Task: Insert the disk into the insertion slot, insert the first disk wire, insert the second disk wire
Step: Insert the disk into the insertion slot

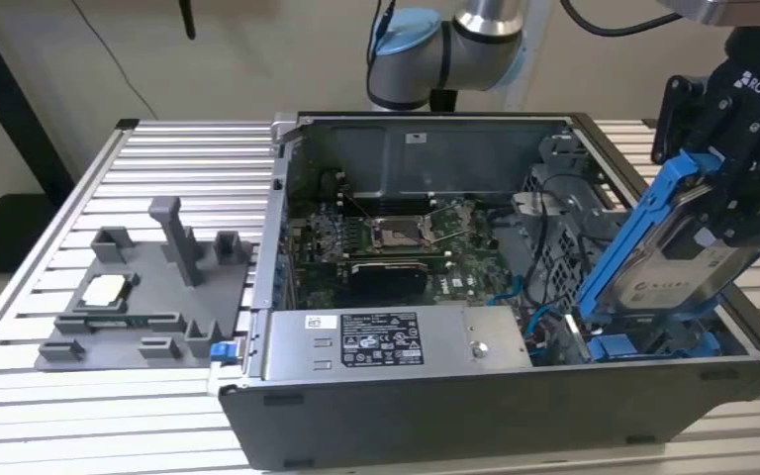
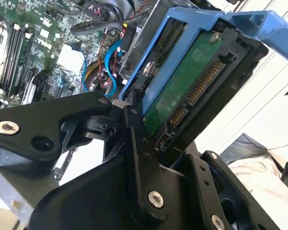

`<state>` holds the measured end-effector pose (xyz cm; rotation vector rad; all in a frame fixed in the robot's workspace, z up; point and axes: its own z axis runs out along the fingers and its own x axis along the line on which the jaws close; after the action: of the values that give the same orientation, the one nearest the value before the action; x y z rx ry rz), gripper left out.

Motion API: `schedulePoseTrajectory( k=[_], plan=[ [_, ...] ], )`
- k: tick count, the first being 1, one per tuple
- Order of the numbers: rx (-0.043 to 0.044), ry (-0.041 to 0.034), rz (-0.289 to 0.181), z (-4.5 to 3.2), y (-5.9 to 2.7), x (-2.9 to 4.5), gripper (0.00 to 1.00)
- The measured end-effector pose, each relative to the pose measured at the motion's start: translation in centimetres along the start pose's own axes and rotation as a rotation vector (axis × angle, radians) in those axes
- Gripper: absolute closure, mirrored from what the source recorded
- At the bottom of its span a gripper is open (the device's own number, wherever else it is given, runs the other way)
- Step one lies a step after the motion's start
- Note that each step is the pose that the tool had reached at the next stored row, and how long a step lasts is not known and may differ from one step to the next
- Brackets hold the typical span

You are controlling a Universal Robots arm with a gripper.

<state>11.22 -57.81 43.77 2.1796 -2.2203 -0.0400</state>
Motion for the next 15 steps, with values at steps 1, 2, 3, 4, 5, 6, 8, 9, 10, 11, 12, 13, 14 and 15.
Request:
schedulePoseTrajectory(
  k=[1, 2, 3, 4, 5, 6, 8, 9, 10, 11, 12, 13, 14, 15],
  plan=[
    [0.0, 0.0, 0.0, 0.06, -0.01, 0.0, 0.67],
    [0.0, 0.0, 0.0, 0.11, -0.01, 0.0, 0.67],
    [0.0, 0.0, 0.0, 0.16, -0.02, 0.0, 0.67],
    [0.0, 0.0, 0.0, 0.2, -0.03, 0.0, 0.67],
    [0.0, 0.0, 0.0, 0.23, -0.03, 0.0, 0.67],
    [0.0, 0.0001, 0.0, 0.26, -0.03, 0.0, 0.67],
    [0.0, 0.0, 0.0, 0.37, -0.05, 0.0, 0.67],
    [0.0, -0.0001, 0.0, 0.44, -0.1, 0.0, 0.67],
    [0.0, 0.0, 0.0, 0.53, -0.11, 0.0, 0.67],
    [0.0, 0.0, 0.0, 0.65, -0.12, 0.0, 0.67],
    [0.0, 0.0, 0.0, 0.81, -0.19, 0.0, 0.67],
    [0.0, 0.0, 0.0, 0.97, -0.32, -0.01, 0.67],
    [0.0, 0.0, 0.0, 1.12, -0.43, -0.01, 0.67],
    [0.0, 0.0, 0.0, 1.27, -0.49, -0.02, 0.67]
  ],
)
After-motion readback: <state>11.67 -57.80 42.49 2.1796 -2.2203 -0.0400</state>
